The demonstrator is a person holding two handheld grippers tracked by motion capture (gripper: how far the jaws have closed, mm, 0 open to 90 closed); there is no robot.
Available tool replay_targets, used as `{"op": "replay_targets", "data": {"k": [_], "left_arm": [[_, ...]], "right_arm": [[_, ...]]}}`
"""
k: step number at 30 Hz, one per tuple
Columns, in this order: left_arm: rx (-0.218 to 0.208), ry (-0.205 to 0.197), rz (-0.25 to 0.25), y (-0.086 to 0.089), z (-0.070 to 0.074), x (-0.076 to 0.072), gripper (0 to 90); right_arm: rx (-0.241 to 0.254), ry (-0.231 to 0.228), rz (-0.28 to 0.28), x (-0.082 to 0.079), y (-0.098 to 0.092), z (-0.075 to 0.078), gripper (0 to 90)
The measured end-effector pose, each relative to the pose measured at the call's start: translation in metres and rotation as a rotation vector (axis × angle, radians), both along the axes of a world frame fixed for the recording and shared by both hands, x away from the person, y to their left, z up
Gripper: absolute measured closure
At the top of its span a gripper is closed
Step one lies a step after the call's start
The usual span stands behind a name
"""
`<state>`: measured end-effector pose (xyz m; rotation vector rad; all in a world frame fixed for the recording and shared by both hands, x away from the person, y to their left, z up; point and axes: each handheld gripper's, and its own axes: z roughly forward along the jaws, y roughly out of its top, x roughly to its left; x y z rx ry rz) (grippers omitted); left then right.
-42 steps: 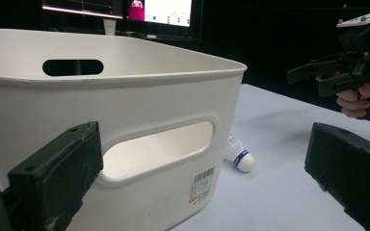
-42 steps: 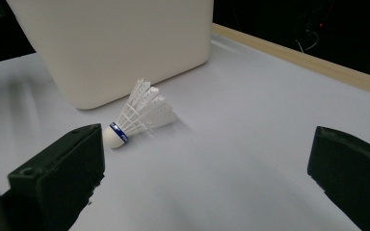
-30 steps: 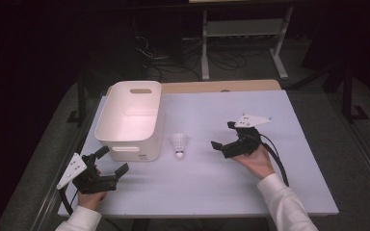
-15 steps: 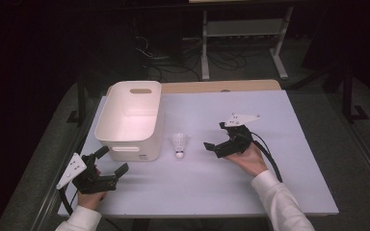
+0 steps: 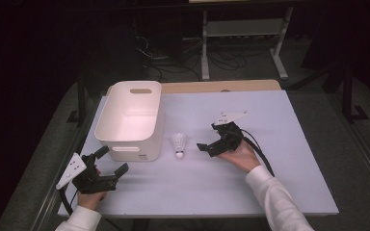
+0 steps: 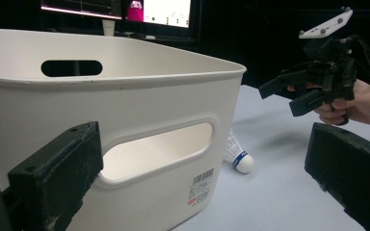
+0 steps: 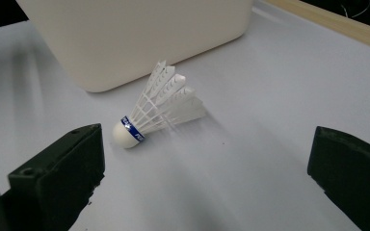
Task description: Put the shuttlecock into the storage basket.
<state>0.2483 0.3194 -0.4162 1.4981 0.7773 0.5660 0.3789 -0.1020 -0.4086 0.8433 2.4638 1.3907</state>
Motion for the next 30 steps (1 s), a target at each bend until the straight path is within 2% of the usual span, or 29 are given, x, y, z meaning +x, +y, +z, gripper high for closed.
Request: {"op": "replay_targets", "data": {"k": [19, 30], "left_arm": [[0.004, 0.002, -0.002, 0.0, 0.0, 0.0, 0.0], [0.008, -0.002, -0.003, 0.001, 0.0, 0.0, 0.0]], "right_arm": [[-0.077, 0.069, 0.045, 0.018, 0.023, -0.004, 0.3], [-0.118, 0.107, 0.078, 0.027, 0.031, -0.004, 18.1]]}}
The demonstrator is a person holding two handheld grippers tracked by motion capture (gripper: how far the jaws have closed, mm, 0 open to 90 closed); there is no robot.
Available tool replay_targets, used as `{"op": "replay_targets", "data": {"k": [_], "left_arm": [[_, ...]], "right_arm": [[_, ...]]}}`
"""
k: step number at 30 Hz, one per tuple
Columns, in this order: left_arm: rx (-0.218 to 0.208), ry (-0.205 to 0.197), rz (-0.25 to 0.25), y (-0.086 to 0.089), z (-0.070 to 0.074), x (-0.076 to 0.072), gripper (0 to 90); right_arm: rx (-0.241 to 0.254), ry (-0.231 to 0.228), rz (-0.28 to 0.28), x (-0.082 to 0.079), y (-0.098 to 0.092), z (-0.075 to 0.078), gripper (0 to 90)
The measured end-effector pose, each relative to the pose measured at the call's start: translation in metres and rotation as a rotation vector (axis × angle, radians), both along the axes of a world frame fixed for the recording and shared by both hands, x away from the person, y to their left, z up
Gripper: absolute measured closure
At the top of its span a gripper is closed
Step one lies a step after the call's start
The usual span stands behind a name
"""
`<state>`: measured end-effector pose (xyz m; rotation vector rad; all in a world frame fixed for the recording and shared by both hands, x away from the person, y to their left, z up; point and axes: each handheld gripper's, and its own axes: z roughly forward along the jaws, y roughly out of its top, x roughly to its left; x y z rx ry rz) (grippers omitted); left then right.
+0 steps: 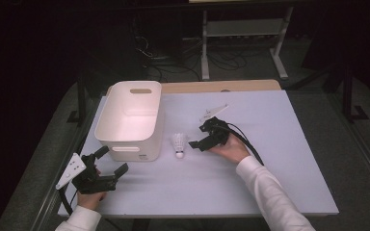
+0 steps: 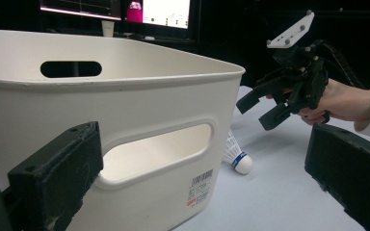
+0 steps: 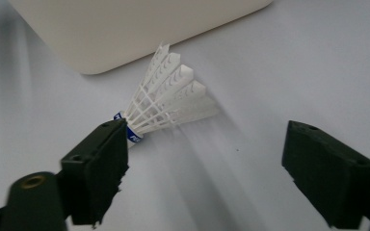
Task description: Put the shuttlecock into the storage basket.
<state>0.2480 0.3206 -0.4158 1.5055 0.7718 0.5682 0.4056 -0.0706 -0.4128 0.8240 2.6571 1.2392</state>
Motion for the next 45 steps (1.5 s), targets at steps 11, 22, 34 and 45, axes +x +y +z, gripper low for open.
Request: {"op": "replay_targets", "data": {"k": [11, 22, 34, 45], "left_arm": [[-0.005, -0.004, 0.001, 0.0, 0.0, 0.0, 0.0], [-0.015, -0.001, 0.002, 0.0, 0.0, 0.0, 0.0], [-0.014, -0.001, 0.001, 0.0, 0.0, 0.0, 0.0], [-0.016, 0.001, 0.0, 0.0, 0.0, 0.0, 0.0]], "right_arm": [[-0.054, -0.035, -0.017, 0.002, 0.007, -0.001, 44.1], [-0.107, -0.001, -0.025, 0.009, 0.02, -0.003, 67.8], [-0.108, 0.061, -0.156, 0.021, 0.023, -0.012, 88.4], [-0.111, 0.093, -0.203, 0.026, 0.034, -0.016, 88.7]]}}
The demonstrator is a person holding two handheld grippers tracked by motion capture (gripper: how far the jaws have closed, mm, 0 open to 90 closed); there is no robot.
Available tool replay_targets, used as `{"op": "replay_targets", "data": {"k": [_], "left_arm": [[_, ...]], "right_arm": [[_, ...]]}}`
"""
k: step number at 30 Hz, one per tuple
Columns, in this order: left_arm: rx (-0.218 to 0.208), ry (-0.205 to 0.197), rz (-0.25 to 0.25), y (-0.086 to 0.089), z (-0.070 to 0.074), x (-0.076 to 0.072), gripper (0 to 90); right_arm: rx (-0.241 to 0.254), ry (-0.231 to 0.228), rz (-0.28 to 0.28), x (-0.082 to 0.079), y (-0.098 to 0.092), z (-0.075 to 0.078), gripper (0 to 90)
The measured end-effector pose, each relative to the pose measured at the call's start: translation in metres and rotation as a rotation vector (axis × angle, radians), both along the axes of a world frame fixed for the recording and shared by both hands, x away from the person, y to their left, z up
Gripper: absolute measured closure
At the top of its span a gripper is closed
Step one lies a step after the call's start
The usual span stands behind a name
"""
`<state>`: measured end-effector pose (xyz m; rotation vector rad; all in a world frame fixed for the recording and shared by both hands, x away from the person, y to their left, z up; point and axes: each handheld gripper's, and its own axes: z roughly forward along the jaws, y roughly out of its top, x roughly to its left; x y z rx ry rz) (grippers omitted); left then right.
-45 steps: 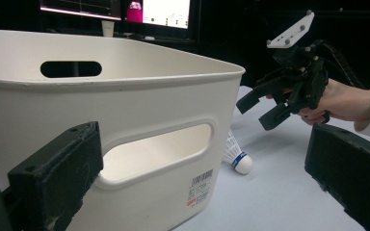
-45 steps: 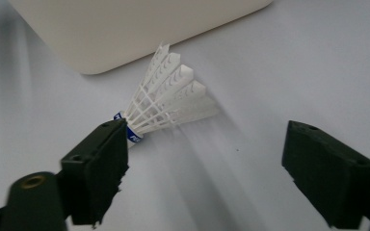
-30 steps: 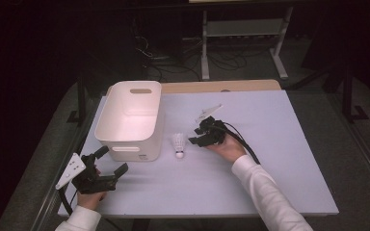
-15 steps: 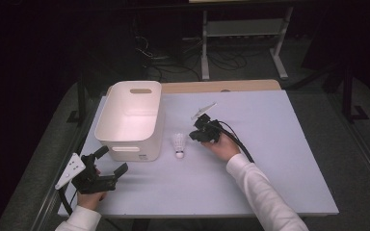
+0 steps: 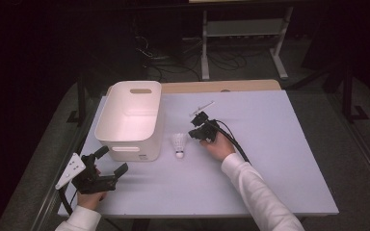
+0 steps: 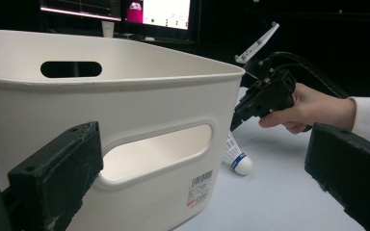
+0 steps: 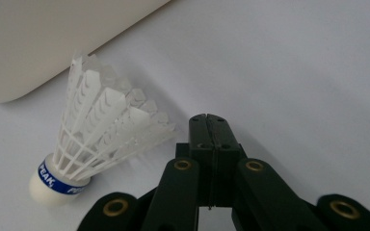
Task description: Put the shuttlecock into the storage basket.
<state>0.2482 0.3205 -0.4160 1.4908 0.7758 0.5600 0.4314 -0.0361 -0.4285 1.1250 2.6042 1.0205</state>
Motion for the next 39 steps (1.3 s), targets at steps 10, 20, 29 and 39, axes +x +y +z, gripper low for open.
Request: {"op": "replay_targets", "data": {"k": [10, 20, 29, 39], "left_arm": [[-0.001, -0.001, -0.004, 0.0, 0.0, 0.0, 0.0], [-0.004, 0.002, -0.004, 0.0, 0.0, 0.0, 0.0], [-0.002, 0.002, -0.005, 0.0, 0.0, 0.0, 0.0], [-0.001, 0.003, -0.007, 0.0, 0.0, 0.0, 0.0]], "right_arm": [[0.006, 0.004, 0.033, -0.002, 0.013, 0.001, 88.7], [0.013, -0.004, 0.062, -0.005, 0.02, 0.0, 88.7], [0.029, -0.006, 0.108, -0.009, 0.027, 0.002, 88.6], [0.025, -0.014, 0.125, -0.013, 0.033, 0.004, 88.4]]}}
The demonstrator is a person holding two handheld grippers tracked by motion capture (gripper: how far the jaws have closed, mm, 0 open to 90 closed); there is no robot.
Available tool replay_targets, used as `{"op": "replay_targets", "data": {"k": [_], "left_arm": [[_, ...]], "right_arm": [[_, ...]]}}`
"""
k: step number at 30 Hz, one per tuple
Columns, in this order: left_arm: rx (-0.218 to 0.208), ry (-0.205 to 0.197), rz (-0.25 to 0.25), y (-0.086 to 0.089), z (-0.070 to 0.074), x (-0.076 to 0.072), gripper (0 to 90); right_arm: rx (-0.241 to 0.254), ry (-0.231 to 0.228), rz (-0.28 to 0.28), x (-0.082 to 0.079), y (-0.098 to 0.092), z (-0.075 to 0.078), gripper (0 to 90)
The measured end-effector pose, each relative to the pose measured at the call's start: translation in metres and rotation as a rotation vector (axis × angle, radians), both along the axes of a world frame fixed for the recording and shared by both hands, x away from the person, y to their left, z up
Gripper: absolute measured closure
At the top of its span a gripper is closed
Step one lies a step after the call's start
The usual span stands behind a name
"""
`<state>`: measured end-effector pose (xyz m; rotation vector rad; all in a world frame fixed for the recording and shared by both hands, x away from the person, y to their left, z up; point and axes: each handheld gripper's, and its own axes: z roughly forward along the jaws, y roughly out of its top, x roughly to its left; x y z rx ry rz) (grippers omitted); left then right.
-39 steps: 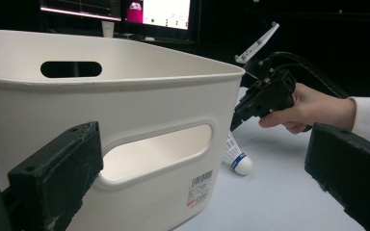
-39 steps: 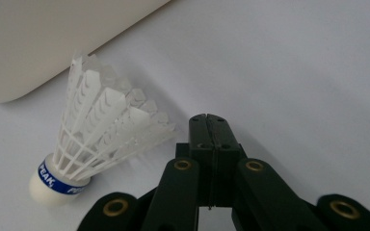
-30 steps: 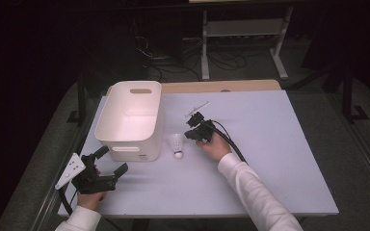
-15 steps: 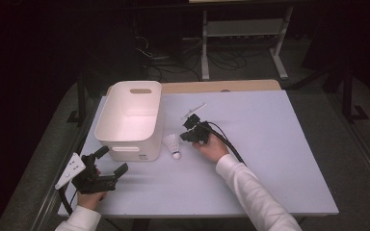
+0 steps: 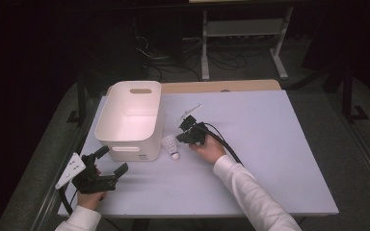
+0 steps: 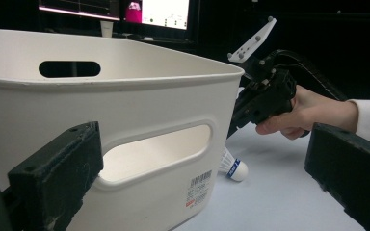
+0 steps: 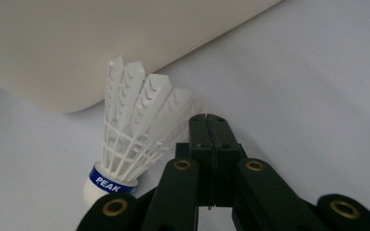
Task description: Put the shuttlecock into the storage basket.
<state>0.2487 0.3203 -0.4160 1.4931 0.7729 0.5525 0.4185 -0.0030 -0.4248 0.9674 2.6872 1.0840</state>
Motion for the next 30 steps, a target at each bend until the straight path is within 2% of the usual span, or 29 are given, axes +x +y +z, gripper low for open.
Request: {"op": "replay_targets", "data": {"k": [9, 15, 21, 27, 30], "left_arm": [[-0.002, -0.001, 0.001, 0.0, 0.0, 0.0, 0.0], [-0.002, -0.002, 0.0, 0.0, 0.0, 0.0, 0.0], [0.0, -0.004, -0.001, 0.0, 0.0, 0.0, 0.0], [0.0, -0.003, -0.001, 0.0, 0.0, 0.0, 0.0], [-0.001, -0.002, -0.001, 0.0, 0.0, 0.0, 0.0]], "right_arm": [[0.006, 0.002, -0.024, 0.0, -0.003, 0.003, 84.6], [0.025, -0.001, -0.047, -0.005, -0.007, 0.01, 78.0], [0.024, -0.01, -0.074, -0.009, -0.01, 0.015, 66.3], [0.05, -0.019, -0.128, -0.012, -0.013, 0.02, 52.9], [0.053, -0.009, -0.145, -0.016, -0.015, 0.02, 41.6]]}}
